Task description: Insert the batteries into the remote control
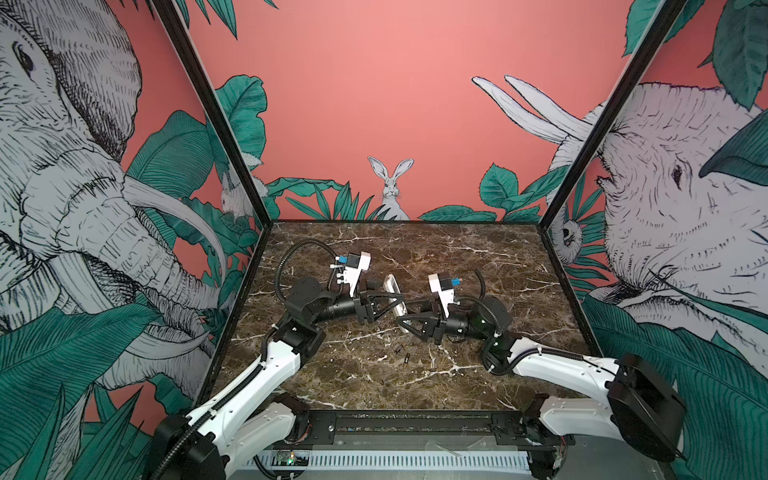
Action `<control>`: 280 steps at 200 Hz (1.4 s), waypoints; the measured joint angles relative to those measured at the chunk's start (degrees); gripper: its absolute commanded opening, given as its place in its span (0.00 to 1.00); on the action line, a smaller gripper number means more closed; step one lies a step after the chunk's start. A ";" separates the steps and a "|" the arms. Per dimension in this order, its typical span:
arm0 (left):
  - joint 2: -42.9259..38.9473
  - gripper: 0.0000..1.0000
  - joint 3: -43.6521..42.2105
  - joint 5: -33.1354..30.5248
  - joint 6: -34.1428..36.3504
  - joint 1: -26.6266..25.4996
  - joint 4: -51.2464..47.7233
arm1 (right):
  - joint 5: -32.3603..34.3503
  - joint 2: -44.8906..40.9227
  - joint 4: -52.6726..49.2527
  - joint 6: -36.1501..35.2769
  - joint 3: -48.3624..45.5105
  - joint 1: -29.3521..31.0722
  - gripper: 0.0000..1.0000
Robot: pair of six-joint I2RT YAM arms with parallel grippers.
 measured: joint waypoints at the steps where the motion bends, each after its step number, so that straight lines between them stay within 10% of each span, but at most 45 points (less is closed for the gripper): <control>1: 0.00 0.00 0.00 -0.04 -0.02 -0.02 -0.09 | 0.17 -0.13 -0.31 -0.11 0.00 0.00 0.67; 71: -0.33 0.00 3.23 -12.11 -0.28 -1.36 -12.09 | 12.07 -9.46 -26.40 -12.52 5.18 2.29 0.90; 161: 1.73 0.00 3.65 -25.75 -7.76 -1.79 -23.19 | 33.83 -4.83 -50.27 -25.86 16.57 11.17 0.84; 280: 1.75 0.00 1.22 -28.46 -12.83 -2.58 -23.06 | 46.62 3.56 -54.27 -26.67 21.16 12.37 0.69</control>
